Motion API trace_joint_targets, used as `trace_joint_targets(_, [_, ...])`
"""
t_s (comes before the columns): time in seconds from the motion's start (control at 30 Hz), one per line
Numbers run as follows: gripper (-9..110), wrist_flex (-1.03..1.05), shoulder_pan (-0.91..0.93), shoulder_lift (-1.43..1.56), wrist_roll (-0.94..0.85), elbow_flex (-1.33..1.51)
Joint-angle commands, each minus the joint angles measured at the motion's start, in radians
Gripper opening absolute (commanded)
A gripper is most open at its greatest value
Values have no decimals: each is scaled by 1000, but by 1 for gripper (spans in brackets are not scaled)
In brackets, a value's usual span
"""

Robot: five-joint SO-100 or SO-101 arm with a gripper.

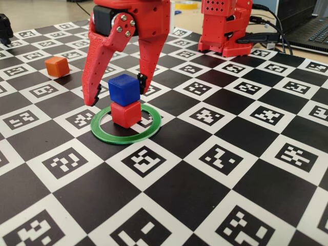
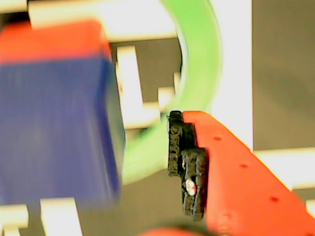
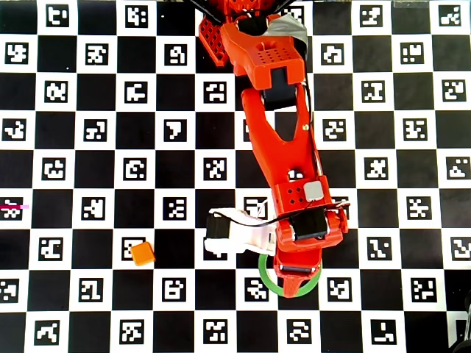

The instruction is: Grab the red cube then put it in the green circle then put the blue cube on top and finally the orange cube on top

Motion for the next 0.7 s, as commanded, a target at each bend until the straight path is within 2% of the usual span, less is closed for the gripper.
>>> trace_joint_targets(0.0, [45, 51, -25, 241, 21, 2])
trace_joint_targets(0.17, [43, 156, -41, 371, 26, 25])
trace_joint_targets(0.3, [40, 244, -29, 479, -38, 44])
trace_joint_targets(0.53, [38, 291, 84, 626, -232, 114])
trace_joint_targets(0.67, [38, 281, 189, 670, -417, 144])
